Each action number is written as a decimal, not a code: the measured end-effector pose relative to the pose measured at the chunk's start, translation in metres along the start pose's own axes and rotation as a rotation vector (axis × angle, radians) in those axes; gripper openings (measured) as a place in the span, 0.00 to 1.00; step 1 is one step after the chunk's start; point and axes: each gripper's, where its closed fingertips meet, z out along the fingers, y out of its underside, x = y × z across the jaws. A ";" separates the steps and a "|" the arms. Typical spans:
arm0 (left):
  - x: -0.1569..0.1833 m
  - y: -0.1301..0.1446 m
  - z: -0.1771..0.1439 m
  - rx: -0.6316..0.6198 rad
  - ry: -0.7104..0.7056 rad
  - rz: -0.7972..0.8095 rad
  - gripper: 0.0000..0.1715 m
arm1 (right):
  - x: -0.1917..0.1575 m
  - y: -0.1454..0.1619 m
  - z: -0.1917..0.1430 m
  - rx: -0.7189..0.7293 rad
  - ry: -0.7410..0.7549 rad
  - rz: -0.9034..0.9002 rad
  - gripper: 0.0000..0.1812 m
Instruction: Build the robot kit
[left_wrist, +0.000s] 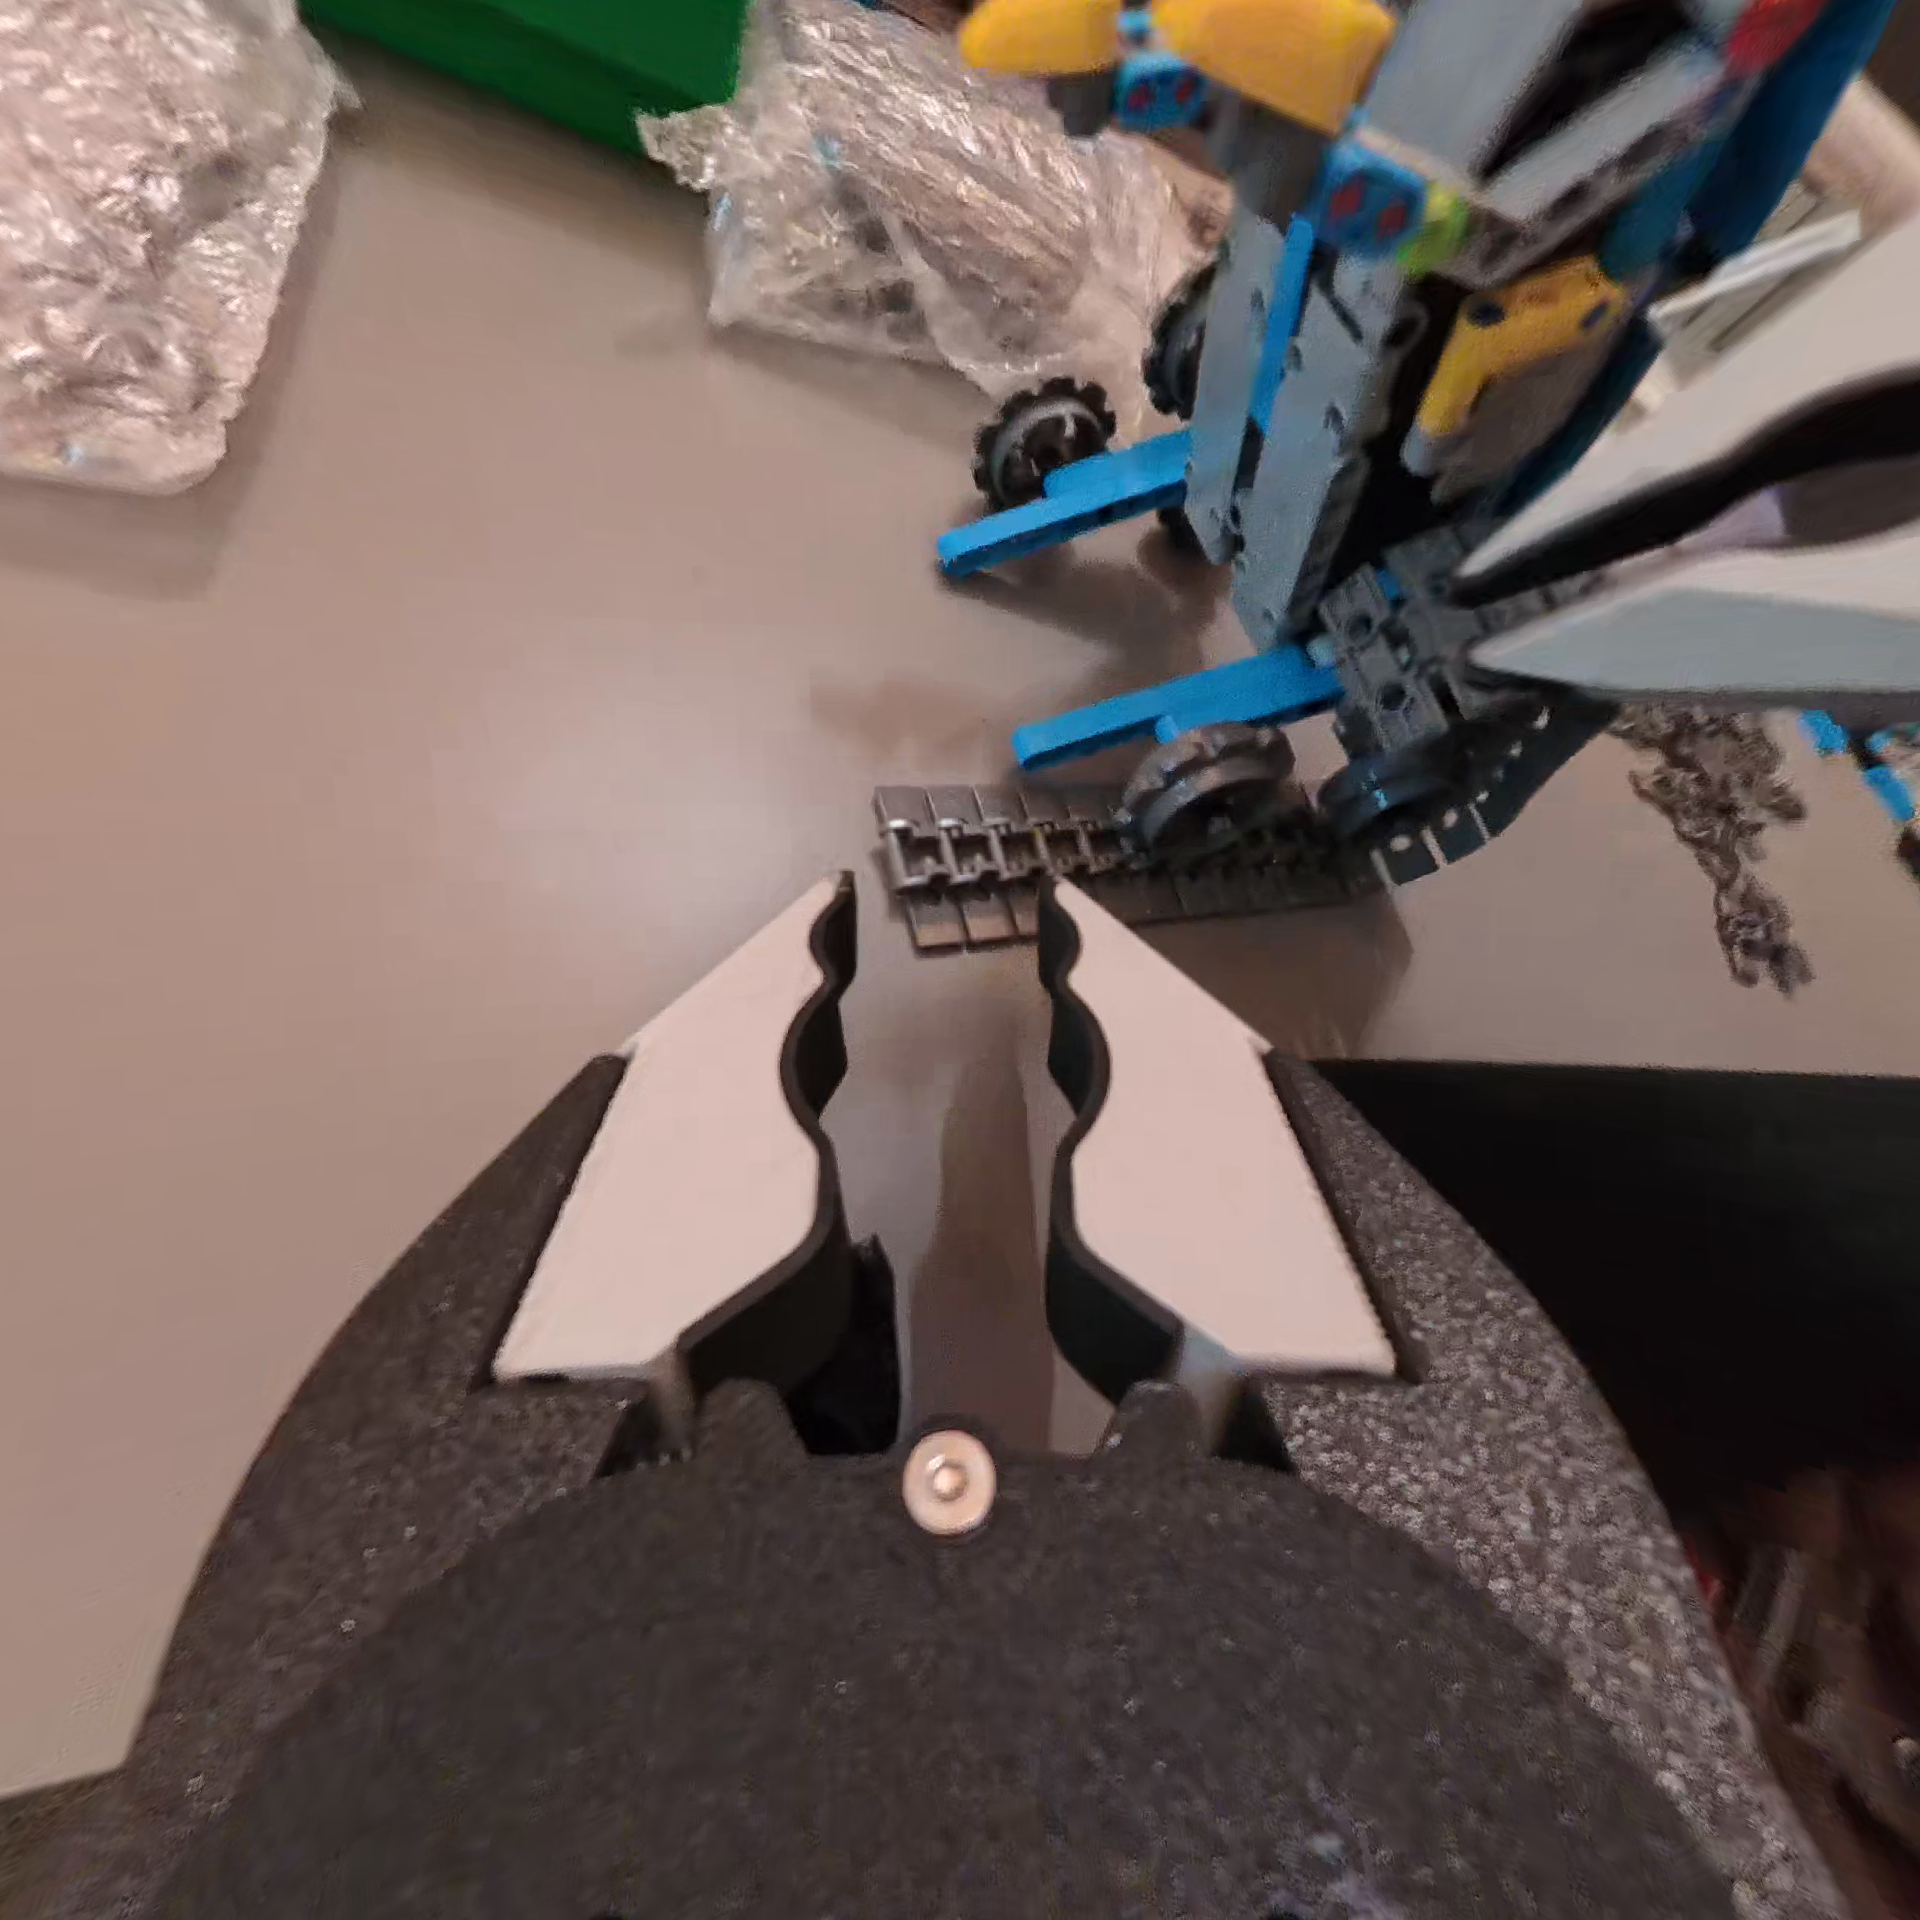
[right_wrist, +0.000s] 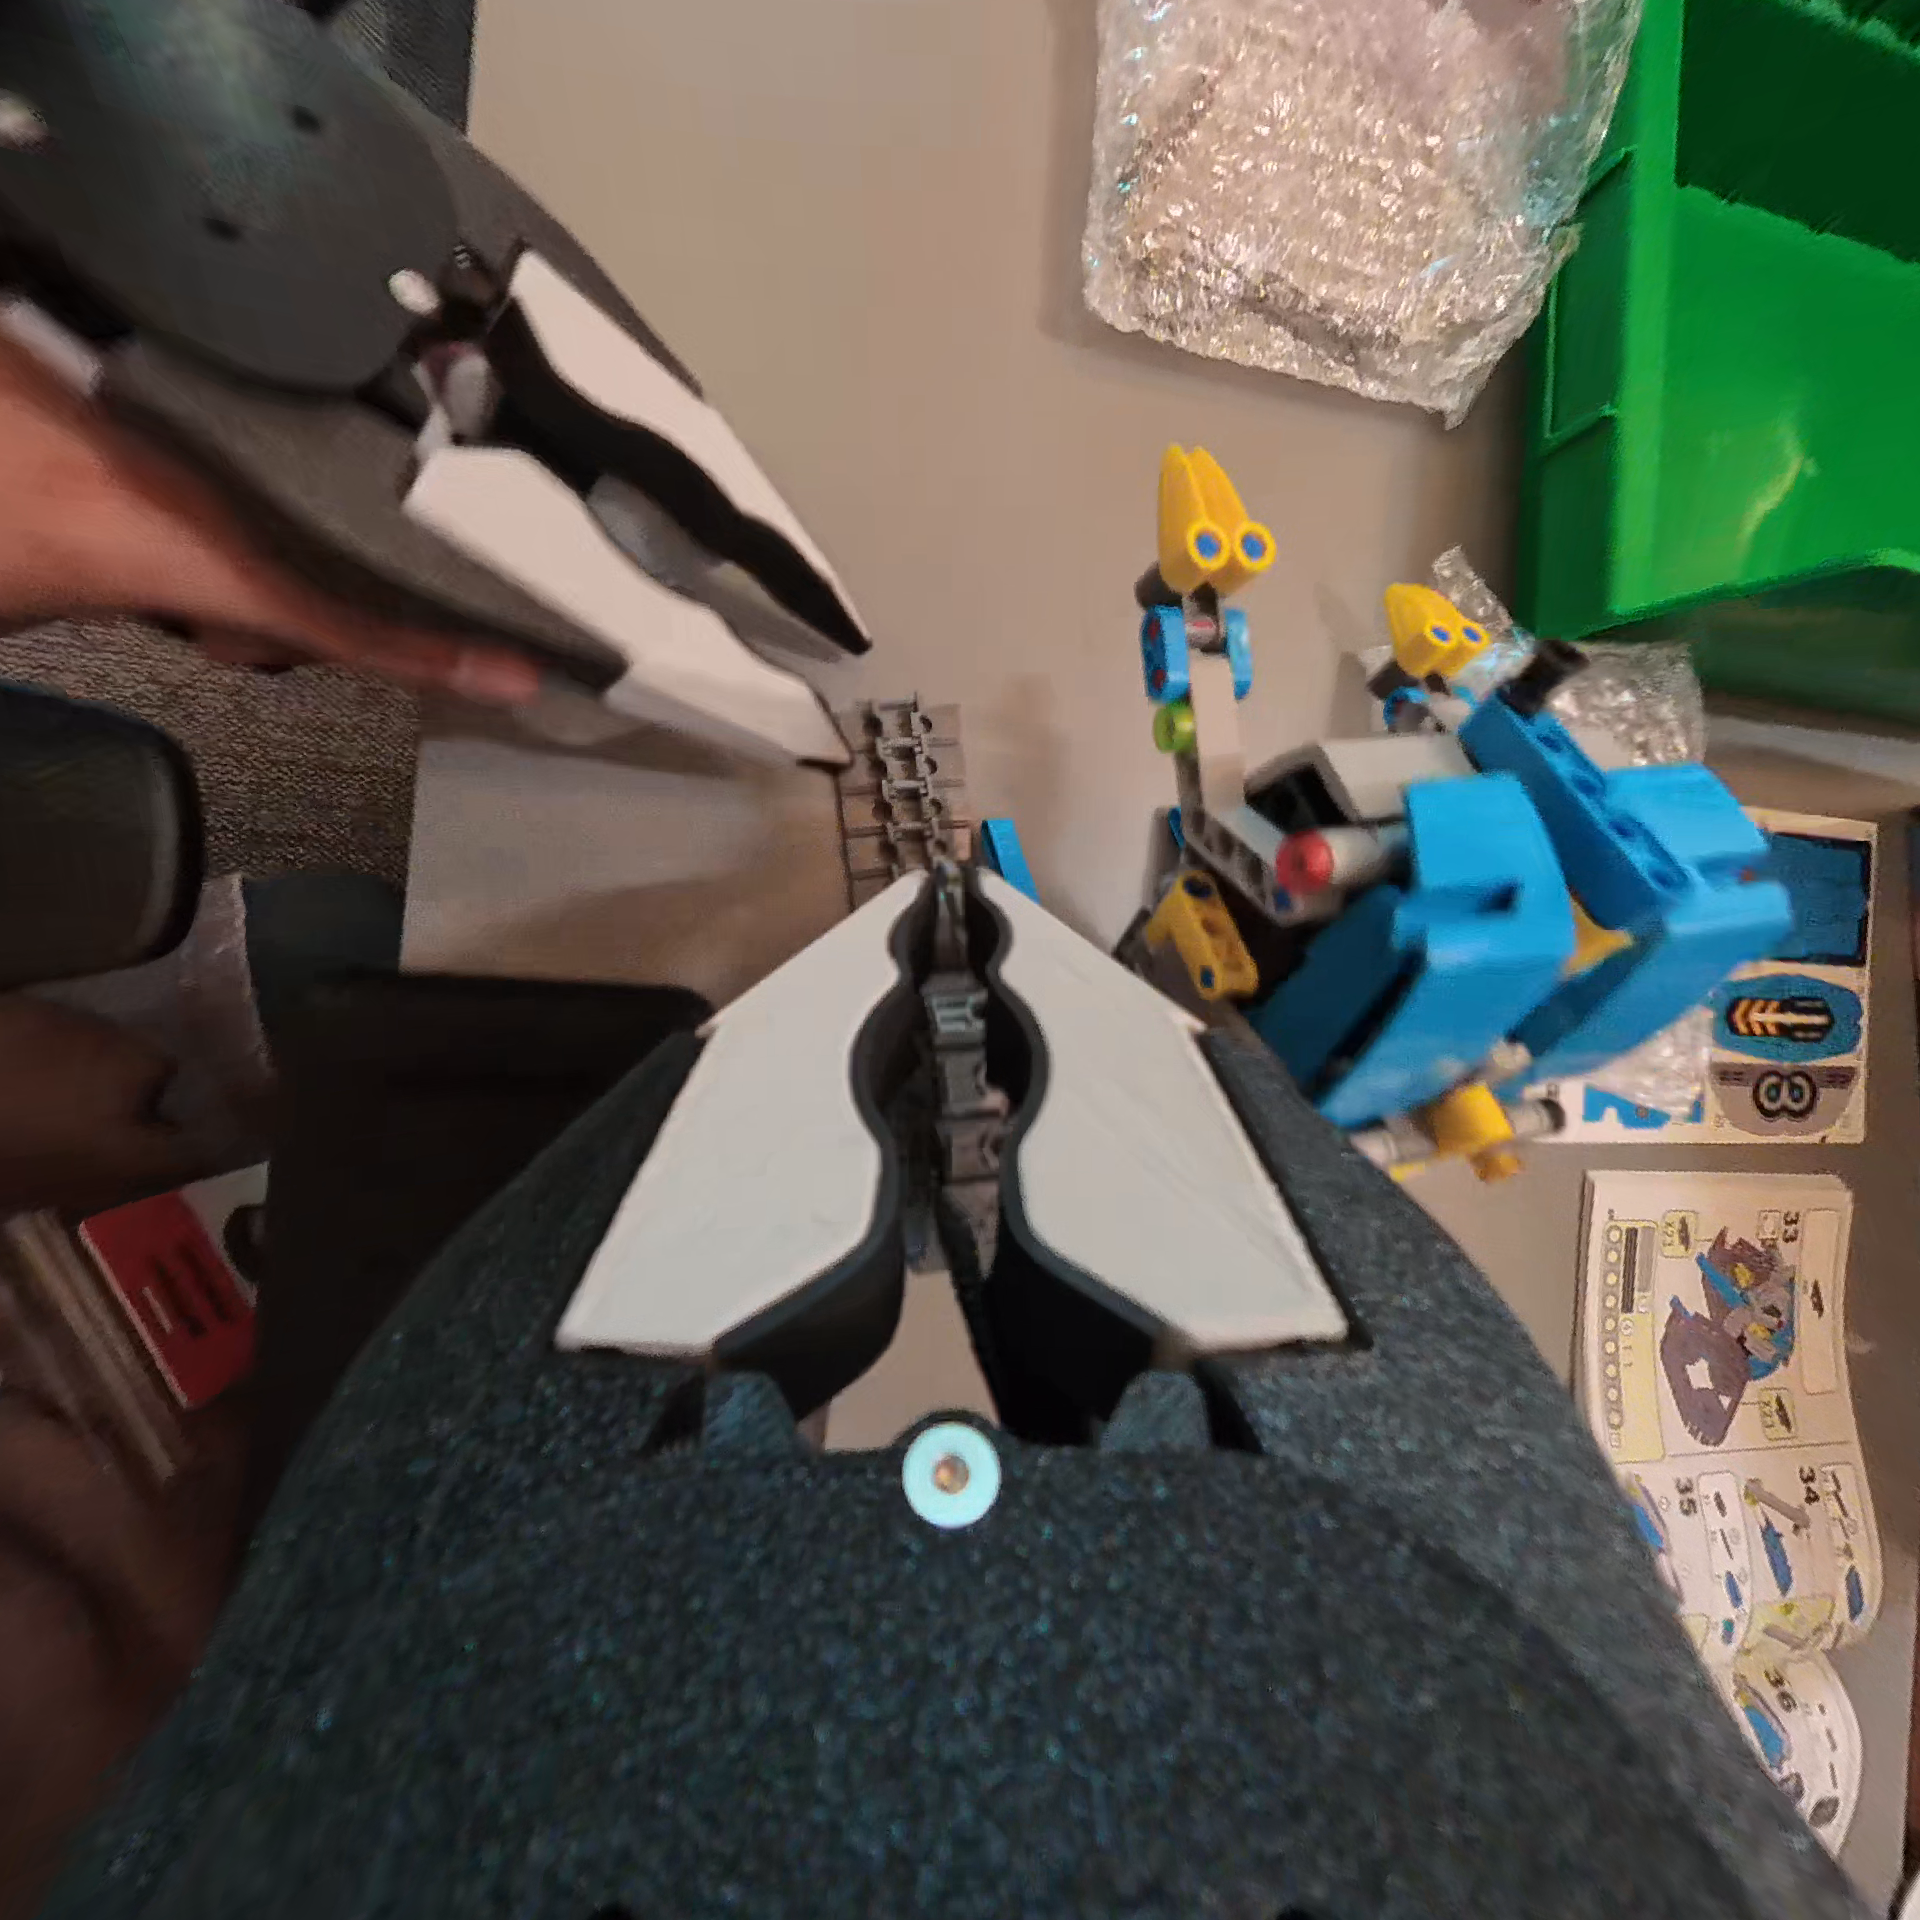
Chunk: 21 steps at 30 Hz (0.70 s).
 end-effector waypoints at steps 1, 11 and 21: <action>-0.001 -0.001 0.001 -0.004 0.017 -0.022 0.20 | 0.002 0.002 -0.008 0.023 -0.004 0.002 0.06; 0.007 -0.001 0.019 -0.109 0.060 -0.026 0.21 | 0.009 0.028 -0.023 0.084 -0.048 0.040 0.17; 0.025 -0.006 0.020 -0.085 0.149 -0.099 0.21 | 0.017 0.045 -0.018 0.070 -0.019 0.015 0.14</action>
